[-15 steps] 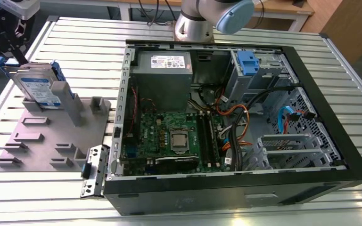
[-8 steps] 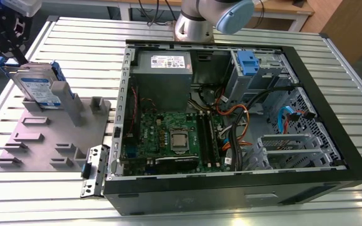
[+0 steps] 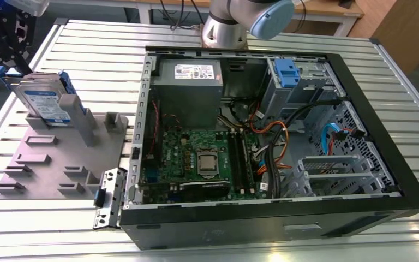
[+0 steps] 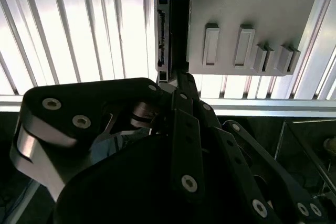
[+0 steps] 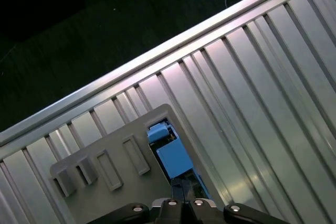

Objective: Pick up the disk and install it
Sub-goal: 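Pick up the disk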

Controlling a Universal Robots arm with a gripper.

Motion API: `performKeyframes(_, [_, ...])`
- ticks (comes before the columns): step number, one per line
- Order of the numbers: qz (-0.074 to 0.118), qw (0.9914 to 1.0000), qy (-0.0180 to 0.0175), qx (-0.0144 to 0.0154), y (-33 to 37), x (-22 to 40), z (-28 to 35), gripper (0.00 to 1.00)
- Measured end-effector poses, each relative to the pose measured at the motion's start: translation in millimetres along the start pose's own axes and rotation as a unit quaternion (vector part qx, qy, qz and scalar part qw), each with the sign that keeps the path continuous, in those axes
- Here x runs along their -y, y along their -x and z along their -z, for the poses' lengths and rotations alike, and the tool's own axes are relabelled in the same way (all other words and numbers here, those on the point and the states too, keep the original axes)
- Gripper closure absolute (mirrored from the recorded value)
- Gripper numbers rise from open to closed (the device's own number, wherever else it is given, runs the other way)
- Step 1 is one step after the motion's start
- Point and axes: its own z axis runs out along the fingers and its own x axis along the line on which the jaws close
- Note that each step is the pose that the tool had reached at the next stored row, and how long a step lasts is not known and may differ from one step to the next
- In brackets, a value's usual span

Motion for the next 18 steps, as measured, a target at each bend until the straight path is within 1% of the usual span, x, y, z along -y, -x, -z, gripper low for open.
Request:
performKeyframes(14, [0.001,1.00000,0.0000,0.0000,0.0,0.0,0.0,0.89])
performKeyframes(16, [0.005,0.99999,0.0001,-0.0002,0.0,0.0,-0.1,0.89])
performKeyframes(18, [0.019,0.99981,0.0004,-0.0007,0.0,0.0,-0.1,0.89])
